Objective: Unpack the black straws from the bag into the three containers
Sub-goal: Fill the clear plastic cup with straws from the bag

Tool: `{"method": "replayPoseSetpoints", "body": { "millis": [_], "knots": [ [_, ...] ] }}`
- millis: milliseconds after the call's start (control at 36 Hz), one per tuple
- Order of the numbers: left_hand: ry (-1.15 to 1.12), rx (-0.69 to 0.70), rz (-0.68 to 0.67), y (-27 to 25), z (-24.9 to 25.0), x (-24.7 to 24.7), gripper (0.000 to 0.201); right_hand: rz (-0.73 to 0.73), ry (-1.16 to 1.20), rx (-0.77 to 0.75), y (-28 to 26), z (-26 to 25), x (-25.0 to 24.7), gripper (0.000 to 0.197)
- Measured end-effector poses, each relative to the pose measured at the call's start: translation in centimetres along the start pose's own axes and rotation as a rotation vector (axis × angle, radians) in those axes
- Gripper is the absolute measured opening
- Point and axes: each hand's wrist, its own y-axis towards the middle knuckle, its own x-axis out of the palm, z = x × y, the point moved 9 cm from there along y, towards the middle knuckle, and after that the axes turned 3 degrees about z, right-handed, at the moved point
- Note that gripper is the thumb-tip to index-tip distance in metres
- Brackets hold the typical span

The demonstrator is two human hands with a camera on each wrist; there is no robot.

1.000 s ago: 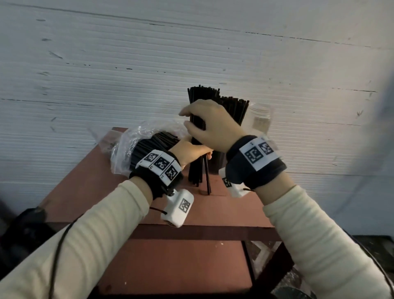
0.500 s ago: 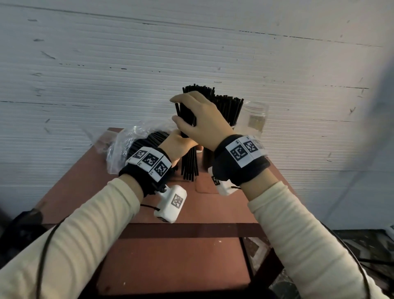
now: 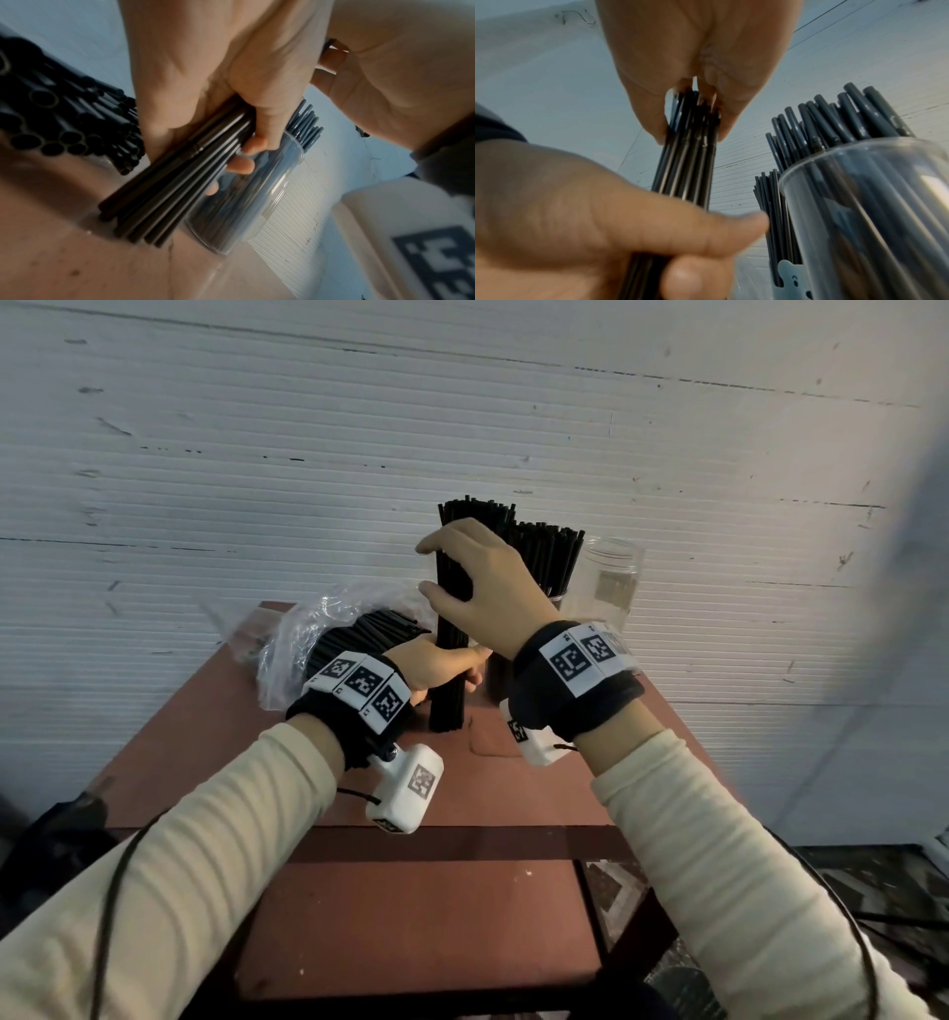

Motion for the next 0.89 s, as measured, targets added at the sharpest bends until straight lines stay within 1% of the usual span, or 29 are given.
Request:
{"method": "replayPoseSetpoints", "body": {
  "millis": [28, 139, 194, 222, 250, 278, 333, 389, 444, 472, 500, 555, 611, 639, 694, 722, 750, 805, 833, 889],
  "knots": [
    [-0.004, 0.008, 0.013, -0.1, 0.1, -0.2, 0.030, 0.010, -0.002, 0.001, 0.0, 0.0, -0.2, 0.042],
    [-0.061, 0.148, 0.054, -0.4, 1.9, -0.8, 0.030, 0.094, 0.006, 0.041, 0.1, 0.2, -1.9, 0.078],
    [-0.070, 0.200, 0.044, -0.8, 3.0, -0.9, 0.029, 0.124, 0.045, 0.077, -0.1, 0.4, -2.9, 0.088],
    [-0.065, 0.226, 0.031, -0.8, 3.3, -0.9, 0.030, 0.111, 0.055, 0.110, -0.2, 0.5, -3.1, 0.090],
    [-0.055, 0.260, -0.007, -1.1, 3.9, -0.7, 0.031, 0.078, 0.064, 0.152, -0.3, 1.0, -3.0, 0.089],
    [-0.044, 0.295, -0.060, -1.5, 4.4, -0.2, 0.032, 0.032, 0.080, 0.196, -0.4, 1.3, -2.8, 0.084],
    [0.008, 0.339, -0.144, -2.3, 5.1, 0.6, 0.033, -0.077, 0.155, 0.250, -0.5, 1.8, -2.2, 0.068],
    [0.035, 0.376, -0.164, -3.0, 5.6, 1.0, 0.034, -0.206, 0.254, 0.259, -0.9, 1.8, -1.2, 0.054],
    [0.004, 0.418, -0.163, -3.2, 6.1, 1.3, 0.038, -0.320, 0.306, 0.258, -1.6, 1.5, -0.3, 0.029],
    [0.010, 0.434, -0.165, -3.3, 6.3, 1.4, 0.039, -0.336, 0.328, 0.257, -1.8, 1.6, -0.1, 0.019],
    [0.033, 0.431, -0.172, -3.3, 6.3, 1.7, 0.036, -0.321, 0.350, 0.261, -1.8, 1.7, -0.2, 0.014],
    [0.090, 0.405, -0.170, -2.9, 6.0, 2.0, 0.029, -0.253, 0.363, 0.283, -1.6, 2.4, -0.6, 0.014],
    [0.081, 0.399, -0.130, -2.2, 5.9, 1.7, 0.021, -0.193, 0.352, 0.314, -1.3, 3.3, -1.1, 0.015],
    [0.048, 0.395, -0.101, -1.7, 5.9, 1.4, 0.025, -0.163, 0.348, 0.331, -1.1, 3.8, -1.5, 0.016],
    [-0.001, 0.359, 0.017, -0.5, 5.4, 0.4, 0.057, -0.092, 0.350, 0.351, -0.4, 4.5, -2.5, 0.018],
    [-0.009, 0.352, 0.118, -0.1, 5.3, -0.4, 0.070, -0.056, 0.348, 0.356, 0.0, 4.9, -3.2, 0.018],
    [-0.017, 0.361, 0.219, 0.1, 5.4, -1.3, 0.077, -0.023, 0.340, 0.356, 0.4, 5.1, -4.0, 0.017],
    [-0.025, 0.411, 0.371, 0.5, 5.9, -2.5, 0.094, 0.039, 0.320, 0.349, 1.4, 5.5, -5.6, 0.017],
    [-0.027, 0.440, 0.403, 0.7, 6.2, -2.7, 0.103, 0.067, 0.316, 0.346, 1.8, 5.7, -6.4, 0.017],
    [-0.027, 0.447, 0.384, 1.8, 6.3, -2.6, 0.119, 0.116, 0.314, 0.347, 2.7, 6.2, -7.8, 0.016]
  ]
}}
